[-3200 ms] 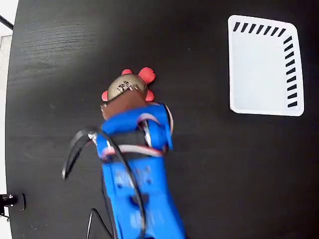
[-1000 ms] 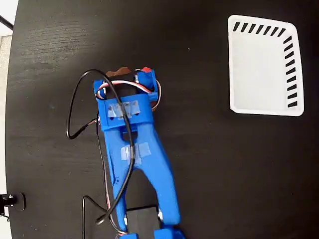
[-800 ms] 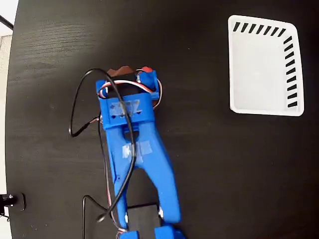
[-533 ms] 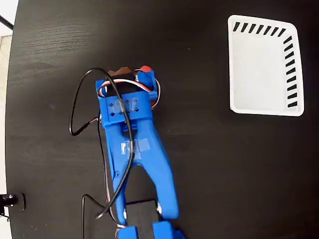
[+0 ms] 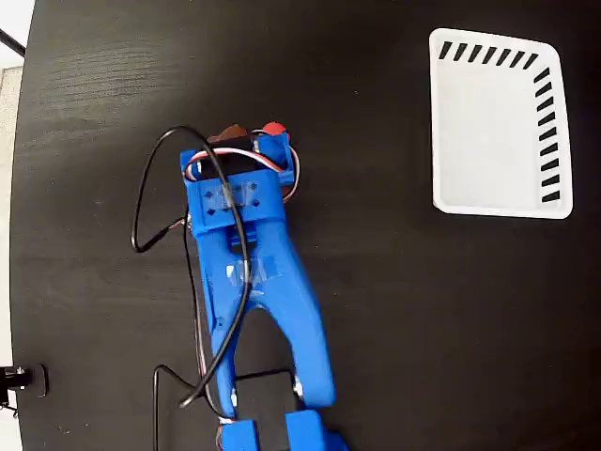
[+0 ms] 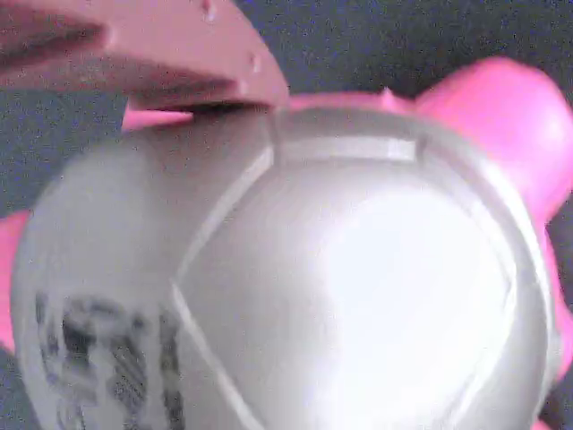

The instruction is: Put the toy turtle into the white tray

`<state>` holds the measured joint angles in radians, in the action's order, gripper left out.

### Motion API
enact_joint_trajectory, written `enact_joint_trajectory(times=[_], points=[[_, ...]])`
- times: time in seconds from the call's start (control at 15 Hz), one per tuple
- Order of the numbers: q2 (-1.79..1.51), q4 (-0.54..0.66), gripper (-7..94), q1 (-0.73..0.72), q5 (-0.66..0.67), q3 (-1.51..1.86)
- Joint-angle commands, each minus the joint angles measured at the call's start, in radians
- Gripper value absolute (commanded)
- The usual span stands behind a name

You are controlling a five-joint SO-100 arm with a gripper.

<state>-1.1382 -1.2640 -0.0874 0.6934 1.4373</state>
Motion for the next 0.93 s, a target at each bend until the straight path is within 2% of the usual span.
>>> enact_joint_trajectory(times=[0.0, 0.13, 0.53, 0.87], points=[[-0.046, -0.003, 15, -0.008, 0.017, -0.009], [-0.054, 0.005, 1, -0.009, 0.017, 0.003], [-0.087, 0.012, 0, -0.011, -0.003, 0.014], [-0.242, -0.178, 0, 0.005, -0.043, -0.112]])
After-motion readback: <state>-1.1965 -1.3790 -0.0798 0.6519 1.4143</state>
